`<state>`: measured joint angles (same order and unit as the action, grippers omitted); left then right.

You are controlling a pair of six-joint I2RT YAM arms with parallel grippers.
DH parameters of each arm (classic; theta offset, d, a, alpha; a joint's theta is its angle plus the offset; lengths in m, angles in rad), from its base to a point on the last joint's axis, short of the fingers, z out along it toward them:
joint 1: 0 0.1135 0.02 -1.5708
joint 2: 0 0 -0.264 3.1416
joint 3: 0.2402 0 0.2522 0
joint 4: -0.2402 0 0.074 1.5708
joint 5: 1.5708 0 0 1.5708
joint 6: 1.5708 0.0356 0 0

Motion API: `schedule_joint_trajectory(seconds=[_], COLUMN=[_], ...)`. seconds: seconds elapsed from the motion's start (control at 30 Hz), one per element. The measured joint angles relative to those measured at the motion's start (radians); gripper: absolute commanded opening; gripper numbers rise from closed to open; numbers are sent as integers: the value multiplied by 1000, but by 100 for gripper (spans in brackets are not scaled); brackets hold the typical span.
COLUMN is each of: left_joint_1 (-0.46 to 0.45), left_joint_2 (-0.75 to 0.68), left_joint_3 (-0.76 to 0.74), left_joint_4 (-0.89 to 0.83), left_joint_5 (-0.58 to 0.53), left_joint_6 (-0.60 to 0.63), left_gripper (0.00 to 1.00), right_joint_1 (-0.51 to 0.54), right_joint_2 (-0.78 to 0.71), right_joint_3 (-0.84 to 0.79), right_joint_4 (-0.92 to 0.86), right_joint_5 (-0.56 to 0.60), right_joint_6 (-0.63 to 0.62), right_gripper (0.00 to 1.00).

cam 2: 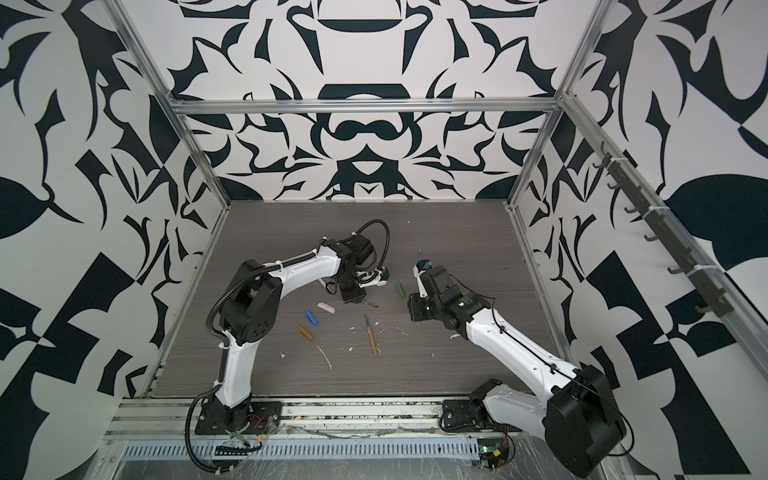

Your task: Insert the pens into the pen caps

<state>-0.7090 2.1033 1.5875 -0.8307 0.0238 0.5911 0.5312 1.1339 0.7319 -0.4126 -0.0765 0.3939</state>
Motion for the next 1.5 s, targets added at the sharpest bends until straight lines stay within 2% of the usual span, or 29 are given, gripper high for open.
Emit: schedule_joint_trajectory(seconds=[0.47, 0.73, 1.0, 1.13, 1.5], left_joint_1=[3, 3, -4, -5, -5], left_joint_2=[0, 0, -6, -6, -6], left_joint_3=[0, -23, -41, -41, -35], left_joint_4=[-55, -38, -9, 0, 12], left_joint_5=[44, 45, 7, -10, -37], left_joint_6=[-45, -79, -132, -177, -379], left_gripper=[36, 35, 28, 26, 33], right_joint_1=[0, 0, 0, 0, 0], right_joint_2=[0, -1, -8, -17, -23], right_joint_3=[0, 0, 0, 0, 0], right_joint_4=[0, 1, 1, 3, 5], right_joint_5=[-10, -10, -10, -10, -10], right_joint_6=[1, 1, 2, 7, 23], right_gripper=[34, 34, 34, 34, 34])
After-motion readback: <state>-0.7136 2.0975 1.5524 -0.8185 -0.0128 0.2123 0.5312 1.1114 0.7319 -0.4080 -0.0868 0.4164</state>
